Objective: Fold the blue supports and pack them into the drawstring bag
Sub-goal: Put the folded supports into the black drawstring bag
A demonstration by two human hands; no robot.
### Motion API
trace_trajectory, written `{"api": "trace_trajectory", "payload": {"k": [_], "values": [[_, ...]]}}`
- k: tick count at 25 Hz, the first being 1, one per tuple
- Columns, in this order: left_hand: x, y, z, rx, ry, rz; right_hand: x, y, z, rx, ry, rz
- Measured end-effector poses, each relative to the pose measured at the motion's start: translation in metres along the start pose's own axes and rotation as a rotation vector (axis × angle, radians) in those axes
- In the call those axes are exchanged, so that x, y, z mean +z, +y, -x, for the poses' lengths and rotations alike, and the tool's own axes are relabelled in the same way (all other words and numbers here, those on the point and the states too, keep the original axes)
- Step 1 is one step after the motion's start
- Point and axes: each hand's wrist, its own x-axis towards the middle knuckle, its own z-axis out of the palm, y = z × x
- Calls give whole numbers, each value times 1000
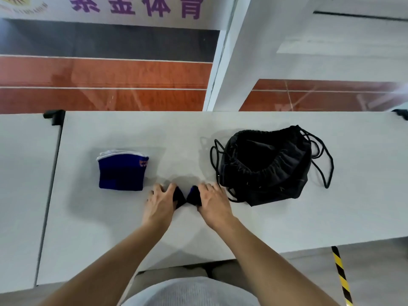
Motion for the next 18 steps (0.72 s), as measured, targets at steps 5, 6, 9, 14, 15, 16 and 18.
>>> {"api": "trace_trajectory", "payload": {"k": [5,6,9,14,15,16,18], "values": [[-9,14,-6,60,-22,80,-44,22,23,-3,142,-323],[-11,22,-8,68,9,94,-56,31,26,-15,178,-380],[-22,53,-14,43,106,181,-93,63,28,-44,334,-473],[-56,134,-36,93,191,332,-154,135,2,-24,521,-521],[-61,152,-41,113,206,342,-162,148,-6,-21,506,-531],[-65,169,-45,129,225,342,-168,160,-14,-24,474,-531],[-71,198,-54,163,250,345,-171,180,-29,-30,307,-444]]}}
